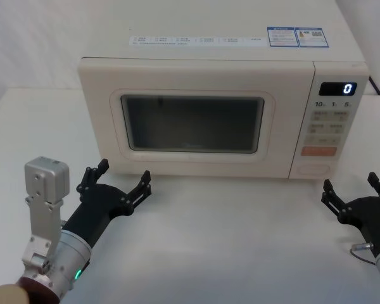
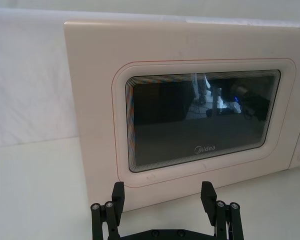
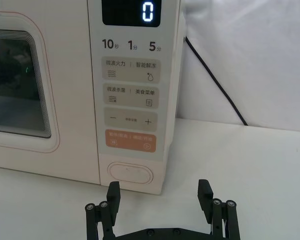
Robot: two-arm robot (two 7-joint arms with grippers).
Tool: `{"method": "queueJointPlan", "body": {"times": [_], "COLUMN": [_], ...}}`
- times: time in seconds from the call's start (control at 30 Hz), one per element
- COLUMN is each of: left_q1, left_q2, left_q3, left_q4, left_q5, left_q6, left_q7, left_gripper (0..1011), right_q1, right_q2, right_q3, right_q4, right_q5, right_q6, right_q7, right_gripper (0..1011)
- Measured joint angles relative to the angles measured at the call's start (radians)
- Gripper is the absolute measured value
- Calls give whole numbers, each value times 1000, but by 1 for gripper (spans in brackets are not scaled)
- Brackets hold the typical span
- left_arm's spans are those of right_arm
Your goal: Press the button to open the microwave door with one hand; close the microwave door with the other hand.
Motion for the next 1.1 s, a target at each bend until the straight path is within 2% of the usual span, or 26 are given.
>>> {"method": "queueJointPlan", "body": {"times": [1.1], "left_q1": [0], "left_q2": [0], "left_q3": [0], "left_q4": [0], "left_q5": [-1], "left_q6": [-1], "left_q7": [0], "left_gripper": [1001], "right_q1": [0], "right_q2": [0], "right_q3": [0], "right_q4": [0], "right_q5": [0], "right_q6": [0], "right_q7": [0], "right_gripper": [1002]}}
